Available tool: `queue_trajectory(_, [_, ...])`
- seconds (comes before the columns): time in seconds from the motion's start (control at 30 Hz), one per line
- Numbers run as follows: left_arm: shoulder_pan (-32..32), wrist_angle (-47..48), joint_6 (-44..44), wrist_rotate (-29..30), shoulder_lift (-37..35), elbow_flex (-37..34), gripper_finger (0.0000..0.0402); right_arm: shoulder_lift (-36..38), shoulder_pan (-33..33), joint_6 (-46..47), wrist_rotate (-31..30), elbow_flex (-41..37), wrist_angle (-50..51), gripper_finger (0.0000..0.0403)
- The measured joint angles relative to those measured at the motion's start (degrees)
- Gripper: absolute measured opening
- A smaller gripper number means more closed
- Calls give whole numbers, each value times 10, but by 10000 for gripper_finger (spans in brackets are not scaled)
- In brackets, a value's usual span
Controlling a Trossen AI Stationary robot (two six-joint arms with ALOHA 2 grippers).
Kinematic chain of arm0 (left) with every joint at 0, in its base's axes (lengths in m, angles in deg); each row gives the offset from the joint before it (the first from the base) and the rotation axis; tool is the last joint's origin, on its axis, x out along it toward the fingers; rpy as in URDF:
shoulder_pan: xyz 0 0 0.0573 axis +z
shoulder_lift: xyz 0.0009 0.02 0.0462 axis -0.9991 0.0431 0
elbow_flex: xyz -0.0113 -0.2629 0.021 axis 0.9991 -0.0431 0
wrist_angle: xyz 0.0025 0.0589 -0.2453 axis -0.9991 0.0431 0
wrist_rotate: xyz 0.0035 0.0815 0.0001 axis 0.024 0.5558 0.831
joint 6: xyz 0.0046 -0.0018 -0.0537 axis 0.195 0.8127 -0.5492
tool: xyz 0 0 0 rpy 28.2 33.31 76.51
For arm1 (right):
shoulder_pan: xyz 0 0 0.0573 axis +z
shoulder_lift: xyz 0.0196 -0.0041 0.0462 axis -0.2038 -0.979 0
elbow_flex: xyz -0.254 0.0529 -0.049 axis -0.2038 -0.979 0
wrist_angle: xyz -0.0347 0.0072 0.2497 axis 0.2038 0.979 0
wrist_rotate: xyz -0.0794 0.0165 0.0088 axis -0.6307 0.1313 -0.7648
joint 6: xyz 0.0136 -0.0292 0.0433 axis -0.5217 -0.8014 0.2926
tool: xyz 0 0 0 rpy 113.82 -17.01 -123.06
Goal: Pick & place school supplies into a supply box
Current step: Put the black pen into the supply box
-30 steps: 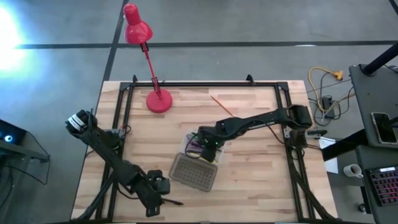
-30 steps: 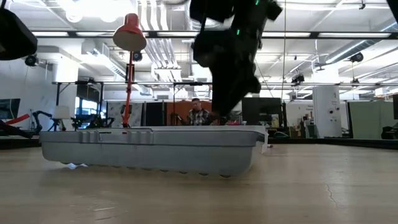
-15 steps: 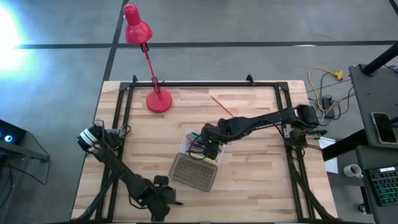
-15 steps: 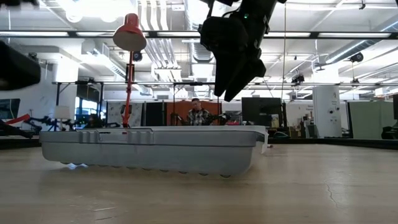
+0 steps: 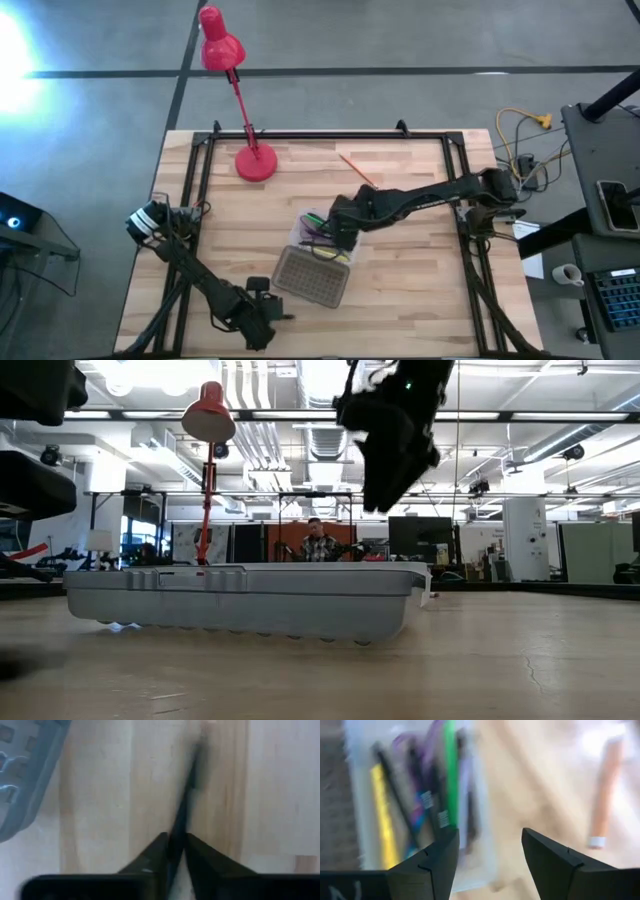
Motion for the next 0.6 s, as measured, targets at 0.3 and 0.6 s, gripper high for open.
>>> queue_trajectory(0.3, [14, 81, 6, -49, -26, 3, 10, 111, -2, 29, -153, 0, 74, 207])
queue_trajectory(0.6, [77, 185, 136, 54, -136, 35, 8, 196, -38, 42, -186, -32, 88, 208])
